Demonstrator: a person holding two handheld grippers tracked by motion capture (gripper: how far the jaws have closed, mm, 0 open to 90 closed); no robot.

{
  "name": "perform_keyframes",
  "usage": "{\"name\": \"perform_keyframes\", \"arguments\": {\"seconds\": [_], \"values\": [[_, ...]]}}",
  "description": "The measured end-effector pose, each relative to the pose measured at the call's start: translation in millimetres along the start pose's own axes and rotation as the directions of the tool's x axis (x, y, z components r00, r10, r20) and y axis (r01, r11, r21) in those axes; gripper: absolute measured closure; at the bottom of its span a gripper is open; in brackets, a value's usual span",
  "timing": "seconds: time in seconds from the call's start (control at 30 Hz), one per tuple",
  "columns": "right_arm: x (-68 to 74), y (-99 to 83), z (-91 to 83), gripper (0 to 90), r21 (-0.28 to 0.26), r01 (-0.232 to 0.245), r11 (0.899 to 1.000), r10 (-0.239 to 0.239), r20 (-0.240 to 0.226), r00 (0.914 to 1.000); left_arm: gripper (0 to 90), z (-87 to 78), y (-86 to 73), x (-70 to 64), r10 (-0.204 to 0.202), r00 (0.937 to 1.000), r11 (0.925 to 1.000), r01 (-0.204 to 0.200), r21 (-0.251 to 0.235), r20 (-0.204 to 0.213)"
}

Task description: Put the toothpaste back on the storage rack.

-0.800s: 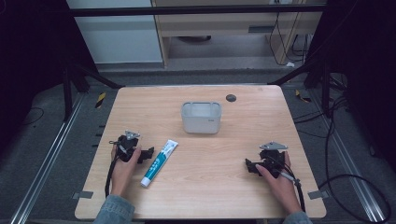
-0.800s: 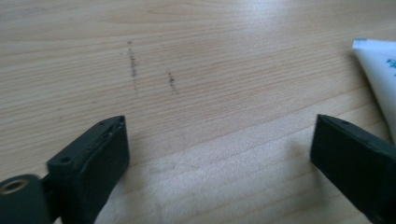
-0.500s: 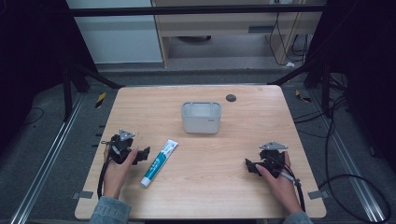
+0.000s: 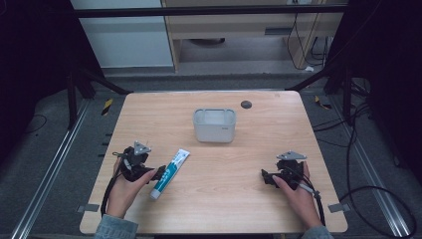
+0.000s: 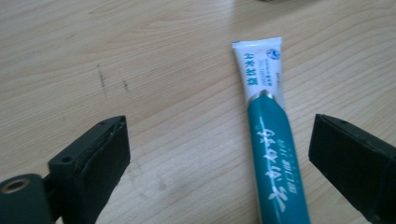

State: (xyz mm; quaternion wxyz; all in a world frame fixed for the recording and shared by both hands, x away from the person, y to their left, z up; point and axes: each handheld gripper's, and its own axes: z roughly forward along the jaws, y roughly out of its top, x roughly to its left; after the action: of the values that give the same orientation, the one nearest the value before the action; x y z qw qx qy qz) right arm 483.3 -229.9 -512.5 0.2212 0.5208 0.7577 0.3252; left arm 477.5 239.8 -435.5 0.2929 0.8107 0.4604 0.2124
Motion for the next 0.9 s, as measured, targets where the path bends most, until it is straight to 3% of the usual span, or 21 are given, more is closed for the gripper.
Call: {"name": "perform_keyframes", "arguments": {"seconds": [0.43,0.7,0.9], "values": [[0.0,0.0,0.1,0.4,0.0,0.002,1.0,-0.002,0.0,1.0,16.0,7.7,4.1,-22.1,0.038,0.9977,0.9981,-0.04,0.046,0.056],[0.1,0.1,0.0,0.4,0.001,0.0,1.0,0.0,-0.002,1.0,34.3,21.6,-0.3,-26.5,0.024,0.9926,0.9975,-0.031,0.064,0.119],[0.1,0.1,0.0,0.4,0.001,0.0,1.0,0.0,-0.002,1.0,46.7,26.5,4.5,-23.6,0.026,0.9914,0.9984,-0.032,0.047,0.128]]}}
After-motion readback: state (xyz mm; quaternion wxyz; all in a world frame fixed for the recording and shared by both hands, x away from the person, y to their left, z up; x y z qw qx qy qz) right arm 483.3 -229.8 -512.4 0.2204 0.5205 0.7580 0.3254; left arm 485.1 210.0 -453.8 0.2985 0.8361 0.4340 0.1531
